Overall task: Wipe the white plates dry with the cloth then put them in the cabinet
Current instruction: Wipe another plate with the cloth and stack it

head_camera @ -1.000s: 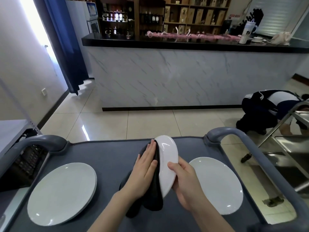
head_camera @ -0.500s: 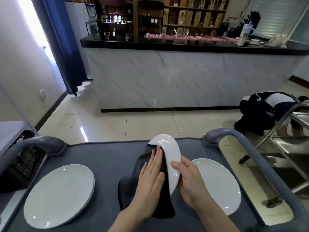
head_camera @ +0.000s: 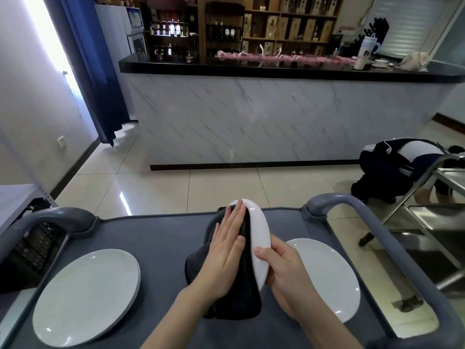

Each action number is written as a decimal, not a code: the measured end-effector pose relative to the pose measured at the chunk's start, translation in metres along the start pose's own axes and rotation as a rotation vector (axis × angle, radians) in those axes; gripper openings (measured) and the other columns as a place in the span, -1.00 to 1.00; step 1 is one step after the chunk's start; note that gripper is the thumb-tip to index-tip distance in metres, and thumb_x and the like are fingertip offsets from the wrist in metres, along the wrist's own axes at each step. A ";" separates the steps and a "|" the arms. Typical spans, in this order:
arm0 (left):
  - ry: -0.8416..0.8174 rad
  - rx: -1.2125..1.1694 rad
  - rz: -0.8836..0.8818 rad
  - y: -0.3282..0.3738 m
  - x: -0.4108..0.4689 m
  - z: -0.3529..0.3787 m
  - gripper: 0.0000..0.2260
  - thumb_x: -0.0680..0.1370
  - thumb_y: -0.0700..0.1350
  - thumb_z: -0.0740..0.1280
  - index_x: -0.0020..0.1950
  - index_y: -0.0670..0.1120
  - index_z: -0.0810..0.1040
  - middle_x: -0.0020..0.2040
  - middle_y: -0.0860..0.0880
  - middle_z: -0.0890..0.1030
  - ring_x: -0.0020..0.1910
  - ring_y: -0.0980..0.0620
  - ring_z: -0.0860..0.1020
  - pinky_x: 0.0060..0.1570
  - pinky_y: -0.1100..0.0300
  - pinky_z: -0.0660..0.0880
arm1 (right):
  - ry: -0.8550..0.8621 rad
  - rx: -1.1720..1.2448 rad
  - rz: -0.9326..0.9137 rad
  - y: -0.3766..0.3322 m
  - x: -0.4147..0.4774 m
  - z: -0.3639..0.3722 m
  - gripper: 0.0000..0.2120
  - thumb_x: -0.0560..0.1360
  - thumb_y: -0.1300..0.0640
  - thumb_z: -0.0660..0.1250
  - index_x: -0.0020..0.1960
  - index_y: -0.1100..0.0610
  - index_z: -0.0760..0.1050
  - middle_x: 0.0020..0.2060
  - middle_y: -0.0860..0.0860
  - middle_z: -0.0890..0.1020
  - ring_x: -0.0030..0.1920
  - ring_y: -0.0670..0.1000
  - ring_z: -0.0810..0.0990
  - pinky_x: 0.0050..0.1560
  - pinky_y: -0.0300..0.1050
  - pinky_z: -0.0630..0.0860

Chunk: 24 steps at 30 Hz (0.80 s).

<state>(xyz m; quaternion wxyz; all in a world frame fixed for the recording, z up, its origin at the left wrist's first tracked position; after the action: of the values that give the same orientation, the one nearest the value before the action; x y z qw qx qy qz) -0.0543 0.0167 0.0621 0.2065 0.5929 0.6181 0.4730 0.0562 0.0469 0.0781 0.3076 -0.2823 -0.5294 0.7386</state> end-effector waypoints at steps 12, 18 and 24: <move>0.112 -0.144 -0.158 -0.033 -0.044 0.018 -0.47 0.63 0.14 -0.04 0.58 0.08 -0.06 0.57 0.34 -0.10 0.58 0.20 -0.15 0.57 -0.06 -0.09 | 0.046 -0.007 -0.052 -0.020 0.011 -0.016 -0.73 0.55 0.22 0.25 0.11 0.01 0.66 0.07 0.11 0.71 0.07 0.07 0.69 -0.08 -0.14 0.61; 0.129 -0.091 -0.047 0.006 -0.034 0.022 -0.46 0.63 0.13 -0.07 0.59 0.06 -0.09 0.58 0.31 -0.10 0.58 0.17 -0.09 0.55 -0.07 -0.04 | 0.024 -0.043 -0.010 0.000 0.012 -0.001 -0.67 0.50 0.16 0.23 0.17 -0.05 0.64 0.13 0.06 0.69 0.19 0.06 0.65 0.05 -0.15 0.60; 0.079 -0.006 0.002 0.009 -0.013 0.012 -0.47 0.63 0.08 -0.10 0.59 0.07 -0.14 0.59 0.28 -0.16 0.58 0.18 -0.18 0.57 0.03 -0.14 | 0.008 -0.061 0.006 0.002 0.010 0.003 -0.66 0.51 0.14 0.22 0.21 -0.05 0.62 0.13 0.08 0.69 0.19 0.08 0.64 0.07 -0.07 0.61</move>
<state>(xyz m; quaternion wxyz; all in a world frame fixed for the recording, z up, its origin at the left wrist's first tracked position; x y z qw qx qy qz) -0.0365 0.0078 0.0601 0.1833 0.5736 0.6238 0.4982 0.0473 0.0522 0.0758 0.2988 -0.2959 -0.5497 0.7218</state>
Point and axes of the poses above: each hand's wrist, its own x-axis towards the middle knuckle, its own z-axis out of the palm, y = z × x, the point moved 7 cm from there along x, towards the middle knuckle
